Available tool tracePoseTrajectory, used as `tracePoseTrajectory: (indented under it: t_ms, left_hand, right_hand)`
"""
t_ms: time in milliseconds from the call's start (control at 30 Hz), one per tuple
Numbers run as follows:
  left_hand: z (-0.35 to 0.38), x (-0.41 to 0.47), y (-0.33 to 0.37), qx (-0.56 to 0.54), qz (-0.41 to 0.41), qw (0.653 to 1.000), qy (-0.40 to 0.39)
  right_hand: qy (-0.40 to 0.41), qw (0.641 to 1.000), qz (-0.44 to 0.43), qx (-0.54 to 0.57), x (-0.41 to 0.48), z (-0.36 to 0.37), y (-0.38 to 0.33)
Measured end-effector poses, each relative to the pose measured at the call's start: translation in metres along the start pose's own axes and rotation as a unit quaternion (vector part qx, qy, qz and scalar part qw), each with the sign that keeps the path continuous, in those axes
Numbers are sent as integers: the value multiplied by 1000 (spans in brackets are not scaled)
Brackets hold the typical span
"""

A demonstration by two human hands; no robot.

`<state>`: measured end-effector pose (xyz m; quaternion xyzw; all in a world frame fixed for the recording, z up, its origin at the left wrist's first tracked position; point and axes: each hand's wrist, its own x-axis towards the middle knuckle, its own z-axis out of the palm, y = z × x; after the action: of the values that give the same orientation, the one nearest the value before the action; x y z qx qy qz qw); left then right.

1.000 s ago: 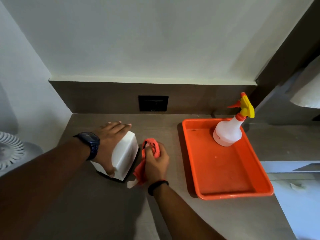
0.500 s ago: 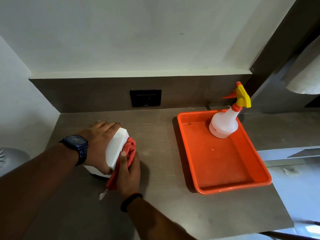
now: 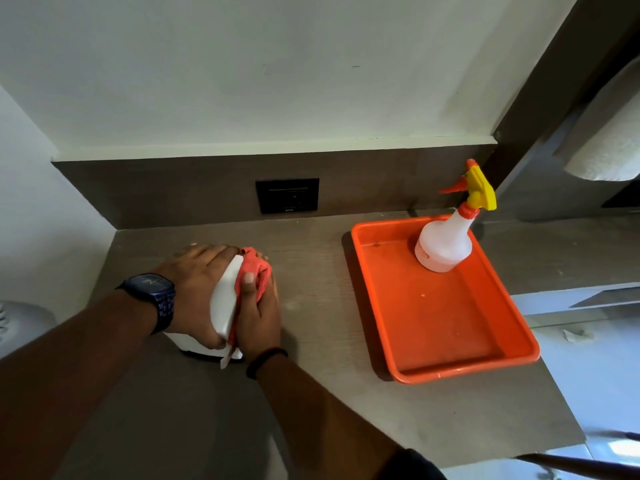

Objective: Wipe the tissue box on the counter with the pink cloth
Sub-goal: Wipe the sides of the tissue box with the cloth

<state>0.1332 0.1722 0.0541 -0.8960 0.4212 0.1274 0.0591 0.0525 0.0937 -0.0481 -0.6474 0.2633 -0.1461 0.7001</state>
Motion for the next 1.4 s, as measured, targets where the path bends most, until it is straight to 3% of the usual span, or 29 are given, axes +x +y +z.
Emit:
tracePoseTrajectory:
  t_ms: [100,333,633,867,1167,1400]
  left_hand:
    - [2,4,1,-2,3,1000,-5]
    - [9,2,-6,11,19,1000,12]
    - [8,4,-2,-1,2,1000,4]
    - [8,5,-2,5,14,1000,6]
    - [2,0,2,-18,-5,1000,-2]
    - [3,0,1,-16,-3,1000,3]
  right_hand:
    - [0,1000,-2,-6,-17,-6,4]
    - [-32,993,-99,-64,-26,-9,-6]
    - [-5,999,33,-18,-23,-3,6]
    - [-14,998,-50,-44,-20,-6,-2]
    - [8,997,70,18,-17,-1,10]
    - [-14,999,47,16,-27,2,0]
